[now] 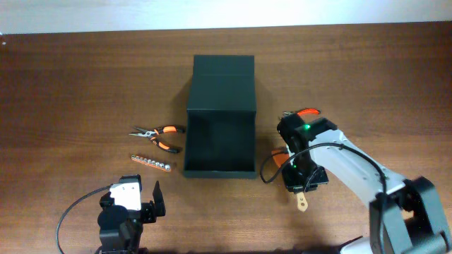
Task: Pack container
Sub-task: 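Lift the scraper with the right gripper and lower it into the box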
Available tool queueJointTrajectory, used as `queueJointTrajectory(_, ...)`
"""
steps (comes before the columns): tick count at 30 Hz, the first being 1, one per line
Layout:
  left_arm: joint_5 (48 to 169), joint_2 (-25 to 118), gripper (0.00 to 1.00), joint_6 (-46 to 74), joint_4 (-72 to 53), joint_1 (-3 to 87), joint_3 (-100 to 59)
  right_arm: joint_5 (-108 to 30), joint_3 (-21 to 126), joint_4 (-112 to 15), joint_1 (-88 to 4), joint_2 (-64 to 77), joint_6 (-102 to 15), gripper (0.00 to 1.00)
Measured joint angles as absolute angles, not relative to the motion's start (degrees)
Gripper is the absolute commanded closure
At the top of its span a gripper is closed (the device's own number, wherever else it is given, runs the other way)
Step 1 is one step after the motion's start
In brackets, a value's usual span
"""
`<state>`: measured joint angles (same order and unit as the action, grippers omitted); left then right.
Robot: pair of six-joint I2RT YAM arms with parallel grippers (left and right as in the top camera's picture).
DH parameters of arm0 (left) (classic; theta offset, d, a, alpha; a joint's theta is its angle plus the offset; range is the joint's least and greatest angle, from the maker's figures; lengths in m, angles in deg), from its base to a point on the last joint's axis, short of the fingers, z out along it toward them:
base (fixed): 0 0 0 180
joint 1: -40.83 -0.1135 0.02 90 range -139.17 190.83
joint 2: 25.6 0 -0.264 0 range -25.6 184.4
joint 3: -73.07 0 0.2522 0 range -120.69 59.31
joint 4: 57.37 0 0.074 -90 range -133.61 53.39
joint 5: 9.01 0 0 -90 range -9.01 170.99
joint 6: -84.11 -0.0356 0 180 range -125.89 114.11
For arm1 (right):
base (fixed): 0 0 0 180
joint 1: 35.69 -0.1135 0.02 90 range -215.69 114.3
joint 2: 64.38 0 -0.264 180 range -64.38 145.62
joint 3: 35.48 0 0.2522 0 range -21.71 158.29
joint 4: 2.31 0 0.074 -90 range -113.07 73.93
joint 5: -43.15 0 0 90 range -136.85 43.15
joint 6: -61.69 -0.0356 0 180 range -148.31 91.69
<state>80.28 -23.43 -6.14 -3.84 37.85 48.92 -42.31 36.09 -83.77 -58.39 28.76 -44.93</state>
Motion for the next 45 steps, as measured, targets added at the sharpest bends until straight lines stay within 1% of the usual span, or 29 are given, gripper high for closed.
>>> queueJointTrajectory(7, 80.28, -23.41, 0.01, -6.14, -3.84, 37.85, 48.92, -42.27, 42.27, -88.84, -58.39, 24.7, -45.02, 0.96)
queueJointTrajectory(12, 80.28, -23.41, 0.01, -6.14, -3.84, 37.85, 48.92, -42.27, 49.37, -92.51, -58.59, 22.51, -44.29, 0.96)
queueJointTrajectory(16, 80.28, -23.41, 0.01, -6.14, -3.84, 37.85, 48.92, -42.27, 55.52, -92.78, -60.75, 22.29, -43.11, 0.96)
queueJointTrajectory(20, 80.28, -23.41, 0.01, -6.14, -3.84, 37.85, 48.92, -42.27, 58.77, -89.48, -65.04, 22.14, -42.52, 0.96)
queueJointTrajectory(27, 80.28, -23.43, 0.01, -6.14, -3.84, 37.85, 48.92, -42.77, 59.28, -80.93, -72.45, 22.51, -41.34, 0.93)
queueJointTrajectory(30, 80.3, -23.41, 0.01, -6.14, -3.84, 37.85, 48.92, -43.47, 59.52, -76.78, -74.74, 24.72, -41.04, 0.92)
queueJointTrajectory(35, 80.28, -23.41, 0.01, -6.14, -3.84, 37.85, 48.92, -44.65, 59.6, -71.4, -76.38, 31.8, -39.05, 0.93)
queueJointTrajectory(40, 80.28, -23.41, 0.01, -6.14, -3.84, 37.85, 48.92, -46.27, 59.6, -69.06, -76.38, 38.32, -36.12, 0.93)
queueJointTrajectory(45, 80.28, -23.41, 0.01, -6.14, -3.84, 37.85, 48.92, -47.28, 59.6, -67.75, -76.38, 41.68, -33.13, 0.92)
